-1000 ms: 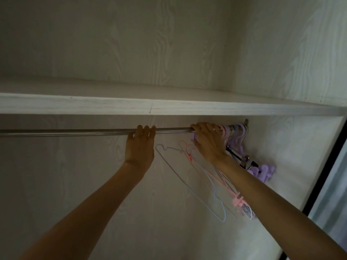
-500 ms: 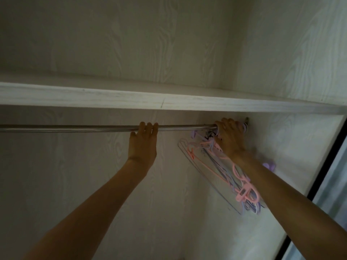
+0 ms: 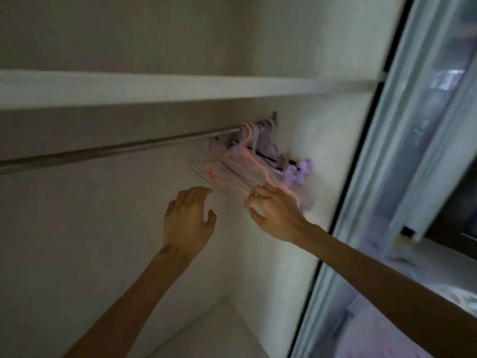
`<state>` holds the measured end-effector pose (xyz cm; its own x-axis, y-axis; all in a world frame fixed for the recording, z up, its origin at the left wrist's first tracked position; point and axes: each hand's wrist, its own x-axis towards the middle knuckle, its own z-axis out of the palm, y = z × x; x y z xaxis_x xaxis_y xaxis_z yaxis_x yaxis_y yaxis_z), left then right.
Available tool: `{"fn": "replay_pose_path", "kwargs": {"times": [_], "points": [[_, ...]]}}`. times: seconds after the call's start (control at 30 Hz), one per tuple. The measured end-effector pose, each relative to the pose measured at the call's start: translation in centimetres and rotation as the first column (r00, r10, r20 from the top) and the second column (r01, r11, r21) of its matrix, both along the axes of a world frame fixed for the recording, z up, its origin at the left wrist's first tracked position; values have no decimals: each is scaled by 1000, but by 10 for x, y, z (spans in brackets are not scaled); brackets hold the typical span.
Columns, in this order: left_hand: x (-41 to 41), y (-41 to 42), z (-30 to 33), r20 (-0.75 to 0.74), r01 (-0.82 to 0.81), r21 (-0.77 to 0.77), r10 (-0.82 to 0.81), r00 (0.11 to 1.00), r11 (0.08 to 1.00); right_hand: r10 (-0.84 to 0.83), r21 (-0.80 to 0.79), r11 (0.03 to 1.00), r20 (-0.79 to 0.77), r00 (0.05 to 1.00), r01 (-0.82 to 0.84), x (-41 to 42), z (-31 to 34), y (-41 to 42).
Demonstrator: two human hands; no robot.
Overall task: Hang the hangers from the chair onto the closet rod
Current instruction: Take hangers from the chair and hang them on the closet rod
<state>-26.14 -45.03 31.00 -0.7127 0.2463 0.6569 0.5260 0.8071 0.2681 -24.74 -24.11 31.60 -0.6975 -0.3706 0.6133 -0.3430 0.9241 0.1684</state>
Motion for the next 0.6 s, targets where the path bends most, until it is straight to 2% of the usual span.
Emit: {"fn": "replay_pose_path", "kwargs": {"times": [0.1,0.2,0.27,0.37,0.47,0.6], "points": [[17,33,-31,249,106,-4,-101,963,994,-127,-98,983,225,966,152,54,-36,18],[43,74,-60,423,227,-51,-185,887,972,-272,-121,921,478,835,370,107,-69,52],[58,92,-77,531,328,-64,-246,810,942,-330,-99,883,567,755,460,134,-90,73],[83,126,-104,690,508,-60,-332,643,859,-410,-44,800,688,599,599,182,-122,107],[118,189,-141,790,635,-43,-363,494,771,-462,-32,658,771,438,752,247,-157,161],[160,255,-187,888,681,103,-375,265,725,-354,-71,448,901,250,891,319,-196,222]]}}
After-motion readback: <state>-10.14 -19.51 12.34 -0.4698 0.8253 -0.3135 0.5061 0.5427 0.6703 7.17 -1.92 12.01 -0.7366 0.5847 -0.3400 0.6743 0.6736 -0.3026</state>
